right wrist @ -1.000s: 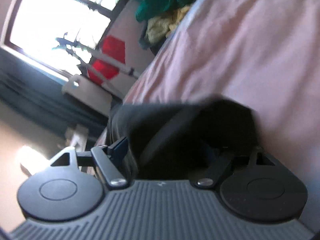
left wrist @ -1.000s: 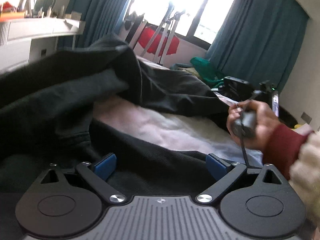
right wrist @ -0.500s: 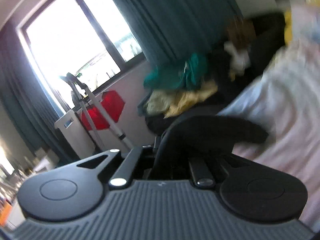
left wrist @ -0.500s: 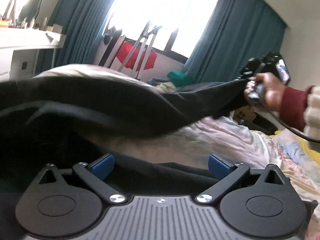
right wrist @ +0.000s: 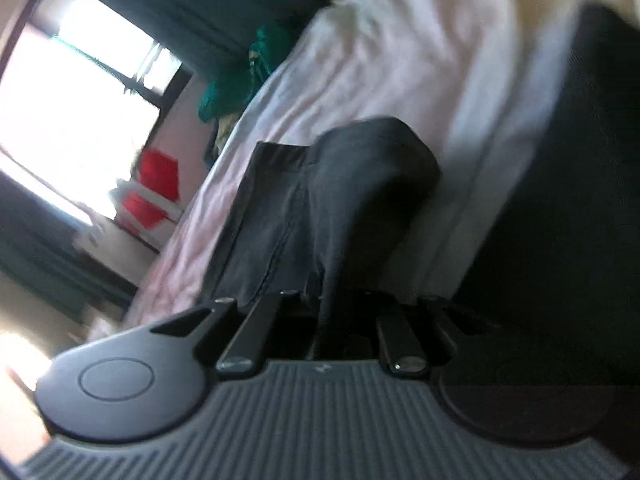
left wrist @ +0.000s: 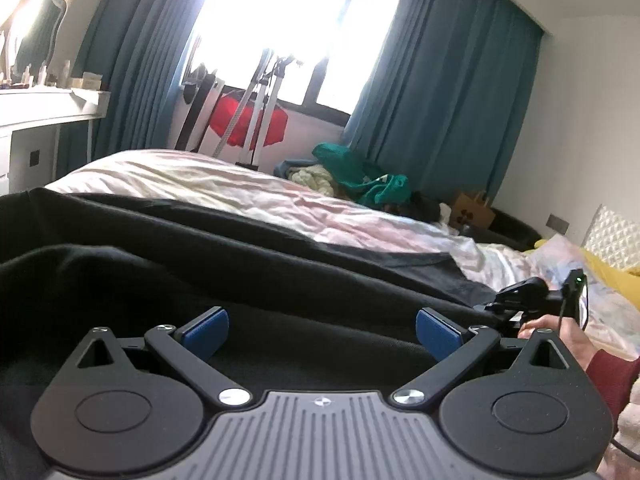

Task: Fold clothes

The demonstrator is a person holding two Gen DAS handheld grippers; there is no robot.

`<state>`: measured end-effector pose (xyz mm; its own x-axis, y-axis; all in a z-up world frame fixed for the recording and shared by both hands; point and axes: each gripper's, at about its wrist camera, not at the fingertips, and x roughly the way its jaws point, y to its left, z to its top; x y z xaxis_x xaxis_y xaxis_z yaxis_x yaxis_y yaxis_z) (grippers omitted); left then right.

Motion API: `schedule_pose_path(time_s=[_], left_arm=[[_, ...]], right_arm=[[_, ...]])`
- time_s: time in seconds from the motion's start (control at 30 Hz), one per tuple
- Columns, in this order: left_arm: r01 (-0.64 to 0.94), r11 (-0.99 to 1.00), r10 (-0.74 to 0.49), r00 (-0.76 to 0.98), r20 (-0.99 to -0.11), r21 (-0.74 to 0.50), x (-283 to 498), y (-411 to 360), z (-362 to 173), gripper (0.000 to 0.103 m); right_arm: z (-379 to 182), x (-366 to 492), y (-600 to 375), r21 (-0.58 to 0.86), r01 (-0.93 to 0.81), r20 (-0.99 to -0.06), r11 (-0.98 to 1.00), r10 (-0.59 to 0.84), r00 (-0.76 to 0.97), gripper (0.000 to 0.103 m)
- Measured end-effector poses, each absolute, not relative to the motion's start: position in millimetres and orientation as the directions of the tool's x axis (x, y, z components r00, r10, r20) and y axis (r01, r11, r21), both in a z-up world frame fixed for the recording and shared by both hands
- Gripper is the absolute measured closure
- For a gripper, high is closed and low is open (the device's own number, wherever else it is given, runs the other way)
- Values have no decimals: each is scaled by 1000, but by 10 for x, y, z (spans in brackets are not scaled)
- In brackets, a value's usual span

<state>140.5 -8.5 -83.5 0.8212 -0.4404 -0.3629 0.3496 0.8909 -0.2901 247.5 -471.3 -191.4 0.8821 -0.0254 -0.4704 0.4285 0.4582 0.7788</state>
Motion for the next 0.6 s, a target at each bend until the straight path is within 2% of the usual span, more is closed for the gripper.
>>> schedule_pose_path(time_s=[0.27, 0.4, 0.5, 0.6], left_arm=[[292, 907, -402, 811, -424, -302, 1694, -104, -1132, 2], [292, 905, -404, 815, -415, -308, 1729, -92, -1165, 3], [307, 906, -407, 823, -395, -293, 1699, -128, -1099, 3], [330, 897, -425, 826, -371, -294, 1681, -183, -989, 3]], right_arm=[[-2081, 2611, -5010, 891, 388, -389, 234, -45, 920, 93], [-1911, 2693, -5132, 847, 431, -410, 311, -132, 902, 97], [-1639, 2754, -5171, 807, 421, -386, 414, -170, 907, 98], [-1353, 2860, -5283, 798, 425, -377, 428, -196, 905, 98]])
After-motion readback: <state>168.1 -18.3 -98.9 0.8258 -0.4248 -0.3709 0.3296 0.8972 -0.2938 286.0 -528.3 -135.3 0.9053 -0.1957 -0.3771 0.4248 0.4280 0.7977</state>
